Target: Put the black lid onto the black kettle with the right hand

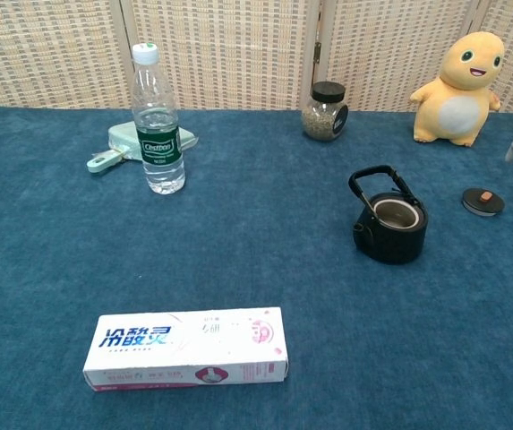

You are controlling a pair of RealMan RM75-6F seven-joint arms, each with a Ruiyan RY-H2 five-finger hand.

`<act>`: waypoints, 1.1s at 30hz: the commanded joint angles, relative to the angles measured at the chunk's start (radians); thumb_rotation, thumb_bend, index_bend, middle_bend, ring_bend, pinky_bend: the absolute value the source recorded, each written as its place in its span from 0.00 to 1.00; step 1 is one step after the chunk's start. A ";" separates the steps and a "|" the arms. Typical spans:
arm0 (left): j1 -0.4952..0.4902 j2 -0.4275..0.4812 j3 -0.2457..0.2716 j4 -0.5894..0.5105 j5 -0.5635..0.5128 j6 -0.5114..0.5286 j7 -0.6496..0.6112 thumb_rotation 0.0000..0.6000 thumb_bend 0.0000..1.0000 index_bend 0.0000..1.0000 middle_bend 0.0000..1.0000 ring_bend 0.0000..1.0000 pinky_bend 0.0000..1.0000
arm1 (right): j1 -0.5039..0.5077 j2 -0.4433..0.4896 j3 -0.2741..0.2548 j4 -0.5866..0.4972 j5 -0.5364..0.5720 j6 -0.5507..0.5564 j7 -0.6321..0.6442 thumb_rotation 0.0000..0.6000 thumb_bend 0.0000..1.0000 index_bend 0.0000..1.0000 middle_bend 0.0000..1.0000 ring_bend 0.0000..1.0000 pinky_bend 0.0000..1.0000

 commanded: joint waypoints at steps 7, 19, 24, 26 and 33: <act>0.005 0.009 -0.004 -0.001 -0.007 0.005 -0.018 1.00 0.06 0.43 0.48 0.40 0.70 | 0.034 -0.064 -0.027 0.090 0.006 -0.047 0.011 1.00 0.13 0.30 1.00 1.00 1.00; 0.005 0.014 -0.004 0.000 -0.009 -0.001 -0.030 1.00 0.06 0.43 0.48 0.40 0.70 | 0.063 -0.127 -0.033 0.188 0.029 -0.085 0.026 1.00 0.13 0.31 1.00 1.00 1.00; 0.006 0.014 -0.005 0.000 -0.011 -0.001 -0.032 1.00 0.06 0.43 0.48 0.40 0.70 | 0.070 -0.143 -0.036 0.213 0.030 -0.096 0.032 1.00 0.13 0.32 1.00 1.00 1.00; 0.006 0.015 -0.006 0.001 -0.012 -0.001 -0.033 1.00 0.06 0.43 0.48 0.40 0.70 | 0.072 -0.149 -0.036 0.222 0.030 -0.099 0.035 1.00 0.13 0.32 1.00 1.00 1.00; 0.007 0.017 -0.006 0.001 -0.015 -0.002 -0.039 1.00 0.06 0.43 0.48 0.40 0.70 | 0.082 -0.169 -0.035 0.248 0.030 -0.109 0.043 1.00 0.13 0.33 1.00 1.00 1.00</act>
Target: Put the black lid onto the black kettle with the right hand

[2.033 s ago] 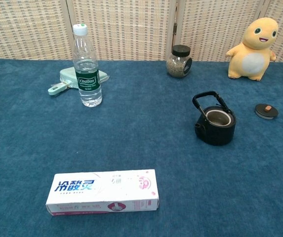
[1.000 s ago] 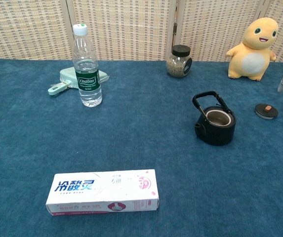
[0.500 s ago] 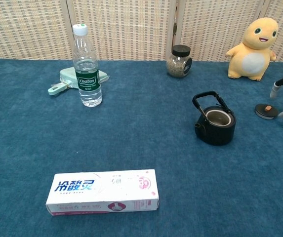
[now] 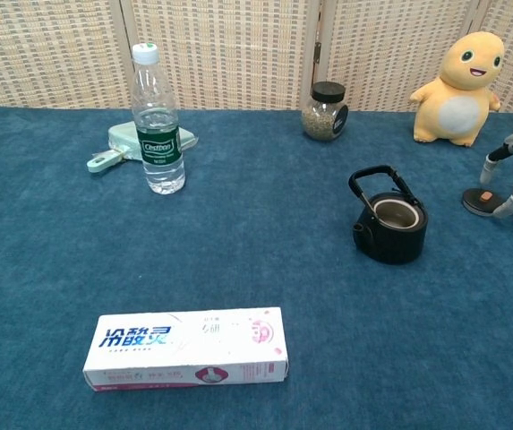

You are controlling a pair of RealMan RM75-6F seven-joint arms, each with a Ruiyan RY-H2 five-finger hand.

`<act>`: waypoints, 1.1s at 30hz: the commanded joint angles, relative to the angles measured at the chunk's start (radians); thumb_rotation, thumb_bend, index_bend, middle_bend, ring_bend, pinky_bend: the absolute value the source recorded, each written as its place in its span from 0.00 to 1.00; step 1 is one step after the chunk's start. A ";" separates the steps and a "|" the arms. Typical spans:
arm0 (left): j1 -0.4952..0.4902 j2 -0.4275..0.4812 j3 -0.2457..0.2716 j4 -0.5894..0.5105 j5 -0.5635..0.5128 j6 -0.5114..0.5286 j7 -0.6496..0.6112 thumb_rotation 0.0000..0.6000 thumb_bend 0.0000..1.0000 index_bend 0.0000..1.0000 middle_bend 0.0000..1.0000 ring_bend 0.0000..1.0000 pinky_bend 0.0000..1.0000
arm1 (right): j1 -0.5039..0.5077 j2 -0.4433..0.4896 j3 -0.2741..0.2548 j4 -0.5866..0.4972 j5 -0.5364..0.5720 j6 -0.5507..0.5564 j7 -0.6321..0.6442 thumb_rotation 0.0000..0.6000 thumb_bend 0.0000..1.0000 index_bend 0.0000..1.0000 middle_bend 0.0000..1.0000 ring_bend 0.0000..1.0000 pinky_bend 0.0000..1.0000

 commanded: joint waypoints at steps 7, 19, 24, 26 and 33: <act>0.002 0.002 -0.001 0.000 -0.002 0.001 -0.005 1.00 0.06 0.43 0.48 0.40 0.70 | 0.009 -0.018 -0.001 0.020 -0.007 -0.012 0.008 1.00 0.13 0.33 1.00 1.00 1.00; 0.002 0.012 0.002 -0.004 0.000 -0.004 -0.027 1.00 0.06 0.43 0.48 0.40 0.70 | 0.014 -0.040 -0.002 0.042 -0.012 -0.012 0.013 1.00 0.14 0.37 1.00 1.00 1.00; 0.002 0.013 0.001 -0.004 -0.001 -0.005 -0.027 1.00 0.06 0.43 0.48 0.40 0.70 | 0.014 -0.052 0.000 0.056 -0.012 -0.012 0.017 1.00 0.18 0.40 1.00 1.00 1.00; 0.002 0.013 0.002 -0.004 -0.001 -0.005 -0.026 1.00 0.06 0.43 0.48 0.40 0.70 | 0.013 -0.055 0.002 0.059 -0.014 -0.010 0.019 1.00 0.20 0.41 1.00 1.00 1.00; 0.003 0.013 0.001 -0.004 -0.003 -0.005 -0.025 1.00 0.06 0.43 0.48 0.40 0.70 | 0.006 -0.043 0.012 0.038 -0.032 0.009 0.032 1.00 0.25 0.45 1.00 1.00 1.00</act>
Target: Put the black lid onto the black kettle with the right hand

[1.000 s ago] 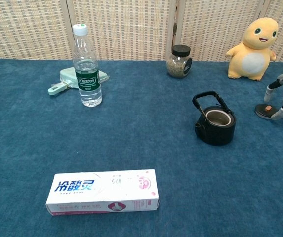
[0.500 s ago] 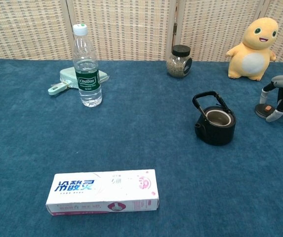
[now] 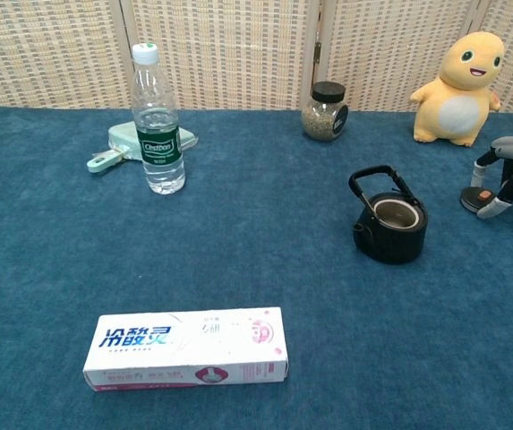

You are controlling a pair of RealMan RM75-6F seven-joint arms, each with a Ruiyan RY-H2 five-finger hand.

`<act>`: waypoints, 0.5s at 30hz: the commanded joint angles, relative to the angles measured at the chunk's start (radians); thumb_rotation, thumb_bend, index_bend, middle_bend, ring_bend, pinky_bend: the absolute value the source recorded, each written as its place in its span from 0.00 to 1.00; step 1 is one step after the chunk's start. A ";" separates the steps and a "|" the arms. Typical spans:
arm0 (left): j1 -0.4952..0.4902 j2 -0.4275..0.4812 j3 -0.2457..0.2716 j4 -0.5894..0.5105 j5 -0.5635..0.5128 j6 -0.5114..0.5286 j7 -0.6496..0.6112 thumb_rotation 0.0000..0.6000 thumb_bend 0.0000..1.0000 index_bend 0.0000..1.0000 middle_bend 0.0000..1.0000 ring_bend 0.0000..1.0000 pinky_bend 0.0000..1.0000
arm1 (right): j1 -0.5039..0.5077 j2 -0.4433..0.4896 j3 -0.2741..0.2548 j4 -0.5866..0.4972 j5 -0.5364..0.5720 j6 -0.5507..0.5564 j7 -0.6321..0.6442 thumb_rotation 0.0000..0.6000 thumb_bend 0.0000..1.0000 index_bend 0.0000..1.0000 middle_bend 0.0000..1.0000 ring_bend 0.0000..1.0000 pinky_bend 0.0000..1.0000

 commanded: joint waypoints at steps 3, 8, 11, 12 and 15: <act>0.000 0.000 -0.001 0.001 -0.002 -0.001 0.002 1.00 0.06 0.43 0.48 0.40 0.70 | -0.007 0.028 0.005 -0.047 -0.018 0.031 0.000 1.00 0.25 0.46 1.00 1.00 1.00; -0.001 -0.001 -0.002 0.001 -0.004 -0.002 0.006 1.00 0.06 0.43 0.48 0.40 0.70 | -0.014 0.102 0.007 -0.178 -0.025 0.099 -0.037 1.00 0.25 0.46 1.00 1.00 1.00; 0.000 -0.004 -0.004 0.004 -0.001 0.003 0.006 1.00 0.06 0.43 0.48 0.40 0.70 | -0.013 0.162 0.012 -0.289 -0.016 0.142 -0.067 1.00 0.25 0.46 1.00 1.00 1.00; 0.000 -0.004 -0.004 0.005 -0.001 0.004 0.008 1.00 0.06 0.43 0.48 0.40 0.70 | -0.012 0.179 0.012 -0.323 -0.013 0.156 -0.080 1.00 0.25 0.46 1.00 1.00 1.00; 0.002 -0.005 -0.005 0.005 -0.005 0.005 0.011 1.00 0.06 0.43 0.48 0.40 0.70 | -0.005 0.233 0.008 -0.438 0.005 0.202 -0.131 1.00 0.25 0.46 1.00 1.00 1.00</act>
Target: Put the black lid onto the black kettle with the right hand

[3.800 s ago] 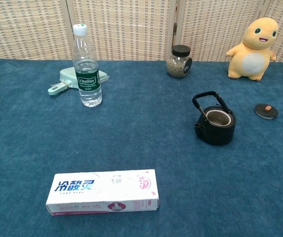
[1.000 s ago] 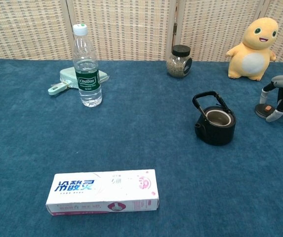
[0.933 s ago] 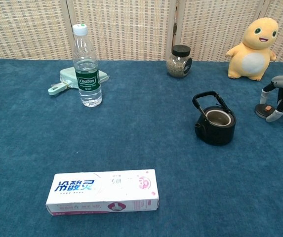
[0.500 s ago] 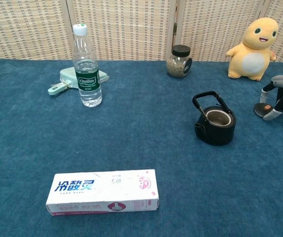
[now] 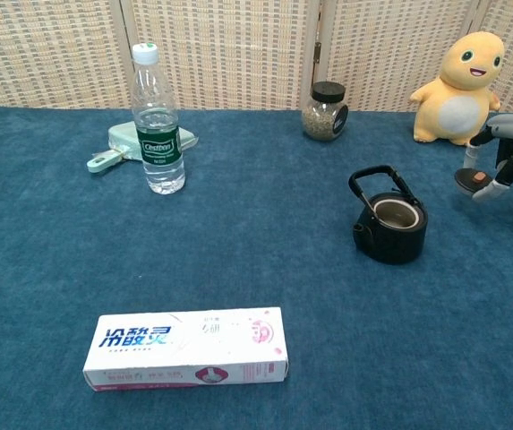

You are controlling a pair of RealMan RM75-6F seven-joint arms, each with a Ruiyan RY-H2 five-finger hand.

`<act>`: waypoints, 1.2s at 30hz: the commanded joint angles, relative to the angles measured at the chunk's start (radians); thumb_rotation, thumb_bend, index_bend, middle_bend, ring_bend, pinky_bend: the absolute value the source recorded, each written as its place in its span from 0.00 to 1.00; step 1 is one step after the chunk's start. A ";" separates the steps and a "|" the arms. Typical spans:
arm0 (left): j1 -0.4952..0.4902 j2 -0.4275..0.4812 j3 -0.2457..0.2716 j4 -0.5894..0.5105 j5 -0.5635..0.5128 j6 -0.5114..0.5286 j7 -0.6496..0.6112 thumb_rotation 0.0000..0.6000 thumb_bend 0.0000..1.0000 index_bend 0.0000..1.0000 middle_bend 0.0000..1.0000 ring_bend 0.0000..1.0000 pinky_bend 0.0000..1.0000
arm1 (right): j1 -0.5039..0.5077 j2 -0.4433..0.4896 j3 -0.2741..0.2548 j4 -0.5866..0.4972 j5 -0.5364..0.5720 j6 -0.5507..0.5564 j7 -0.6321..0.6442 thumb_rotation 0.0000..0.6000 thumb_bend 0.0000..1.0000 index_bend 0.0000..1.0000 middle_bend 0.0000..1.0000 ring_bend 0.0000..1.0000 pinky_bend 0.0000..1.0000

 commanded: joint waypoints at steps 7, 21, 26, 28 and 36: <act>0.001 0.001 0.000 0.000 0.000 0.001 0.000 1.00 0.06 0.43 0.48 0.40 0.70 | 0.043 0.184 -0.011 -0.385 0.085 0.165 -0.195 1.00 0.25 0.46 1.00 1.00 1.00; 0.004 -0.004 -0.007 -0.001 -0.012 0.005 0.024 1.00 0.06 0.43 0.48 0.40 0.70 | 0.108 0.207 -0.037 -0.598 0.117 0.274 -0.318 1.00 0.25 0.46 1.00 1.00 1.00; 0.005 -0.002 -0.008 -0.001 -0.011 0.008 0.020 1.00 0.06 0.43 0.48 0.40 0.70 | 0.119 0.191 -0.050 -0.614 0.115 0.286 -0.333 1.00 0.25 0.46 1.00 1.00 1.00; 0.006 -0.001 -0.008 -0.001 -0.012 0.008 0.018 1.00 0.06 0.43 0.48 0.40 0.70 | 0.122 0.183 -0.056 -0.611 0.115 0.288 -0.335 1.00 0.25 0.46 1.00 1.00 1.00; 0.005 -0.002 -0.008 -0.001 -0.012 0.006 0.023 1.00 0.06 0.43 0.48 0.40 0.70 | 0.132 0.157 -0.073 -0.598 0.114 0.287 -0.337 1.00 0.25 0.46 1.00 1.00 1.00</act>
